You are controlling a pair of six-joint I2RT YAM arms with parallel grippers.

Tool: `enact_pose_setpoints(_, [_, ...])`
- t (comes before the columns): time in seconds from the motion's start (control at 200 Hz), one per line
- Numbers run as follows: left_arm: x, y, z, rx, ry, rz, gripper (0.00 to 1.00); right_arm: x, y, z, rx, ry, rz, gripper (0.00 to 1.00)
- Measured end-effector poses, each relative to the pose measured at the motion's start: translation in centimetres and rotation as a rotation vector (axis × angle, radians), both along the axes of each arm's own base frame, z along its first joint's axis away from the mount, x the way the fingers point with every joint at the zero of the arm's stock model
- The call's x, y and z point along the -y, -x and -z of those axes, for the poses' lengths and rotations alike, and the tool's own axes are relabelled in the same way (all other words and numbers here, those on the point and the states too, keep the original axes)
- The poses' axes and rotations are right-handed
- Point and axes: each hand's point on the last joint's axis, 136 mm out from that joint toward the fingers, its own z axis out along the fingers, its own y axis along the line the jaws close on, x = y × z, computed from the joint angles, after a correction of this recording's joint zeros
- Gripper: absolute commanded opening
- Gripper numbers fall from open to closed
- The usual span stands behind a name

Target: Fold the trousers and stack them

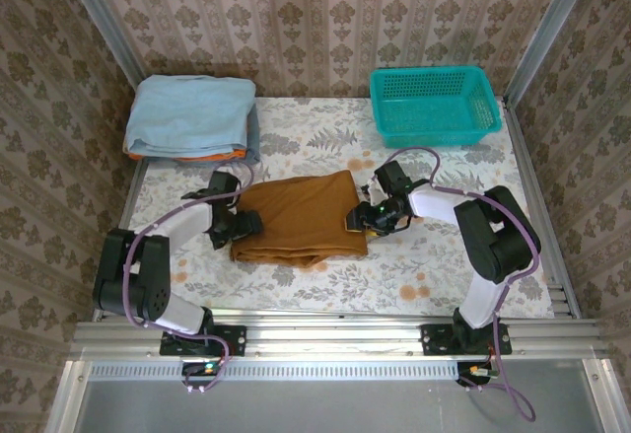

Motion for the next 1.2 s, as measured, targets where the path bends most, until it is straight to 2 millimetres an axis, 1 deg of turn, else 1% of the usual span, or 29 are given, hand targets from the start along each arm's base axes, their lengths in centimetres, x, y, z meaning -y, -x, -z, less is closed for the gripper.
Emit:
enact_pose_setpoints(0.045, [0.1, 0.0, 0.1, 0.0, 0.005, -0.008, 0.76, -0.1, 0.1, 0.0, 0.0, 0.0, -0.002, 0.51])
enact_pose_setpoints(0.145, [0.1, 0.0, 0.3, 0.005, 0.028, -0.035, 0.63, -0.4, 0.4, -0.1, -0.008, -0.006, -0.005, 0.5])
enact_pose_setpoints(0.265, [0.4, 0.0, 0.6, 0.013, 0.066, -0.064, 0.41, -0.8, 0.8, -0.2, -0.018, -0.032, -0.006, 0.45])
enact_pose_setpoints(0.32, [0.7, -0.1, 0.7, 0.026, 0.094, -0.079, 0.27, -1.0, 0.9, -0.3, -0.022, -0.045, -0.001, 0.39])
enact_pose_setpoints(0.365, [1.0, -0.2, 0.7, 0.038, 0.116, -0.077, 0.18, -1.1, 0.9, -0.3, -0.027, -0.057, 0.005, 0.35])
enact_pose_setpoints(0.44, [1.6, -0.6, 0.5, 0.062, 0.154, -0.082, 0.0, -1.3, 0.9, -0.3, -0.034, -0.076, 0.016, 0.21])
enact_pose_setpoints(0.495, [1.9, -1.0, 0.3, 0.081, 0.173, -0.082, 0.0, -1.4, 1.0, -0.3, -0.041, -0.09, 0.023, 0.11])
enact_pose_setpoints(0.575, [2.1, -1.2, 0.1, 0.099, 0.187, -0.08, 0.0, -1.5, 0.9, -0.5, -0.054, -0.108, 0.041, 0.0])
enact_pose_setpoints(0.71, [2.1, -1.1, -0.8, 0.125, 0.186, -0.075, 0.0, -1.4, 0.9, -0.9, -0.058, -0.115, 0.057, 0.0])
enact_pose_setpoints(0.8, [2.0, -0.5, -1.9, 0.111, 0.16, -0.054, 0.0, -1.2, 0.9, -1.9, -0.041, -0.109, 0.068, 0.0])
enact_pose_setpoints(0.87, [2.1, -0.4, -3.7, 0.109, 0.142, -0.028, 0.0, -1.1, 1.2, -3.6, -0.017, -0.114, 0.065, 0.0])
enact_pose_setpoints(0.945, [2.3, -1.3, -6.4, 0.142, 0.139, -0.001, 0.0, -1.4, 1.1, -5.8, 0.015, -0.129, 0.059, 0.0])
enact_pose_setpoints(1.01, [2.5, -2.4, -9.0, 0.183, 0.135, 0.02, 0.0, -1.9, 0.6, -8.2, 0.059, -0.148, 0.052, 0.0])
enact_pose_setpoints(1.06, [2.5, -3.1, -10.6, 0.211, 0.131, 0.032, 0.0, -2.1, 0.0, -9.9, 0.095, -0.161, 0.053, 0.0])
enact_pose_setpoints(1.125, [2.3, -3.9, -12.2, 0.243, 0.129, 0.037, 0.0, -2.4, -0.9, -12.1, 0.145, -0.177, 0.056, 0.0])
enact_pose_setpoints(1.2, [2.0, -4.6, -14.0, 0.27, 0.123, 0.042, 0.0, -2.7, -1.6, -14.1, 0.18, -0.192, 0.056, 0.0])
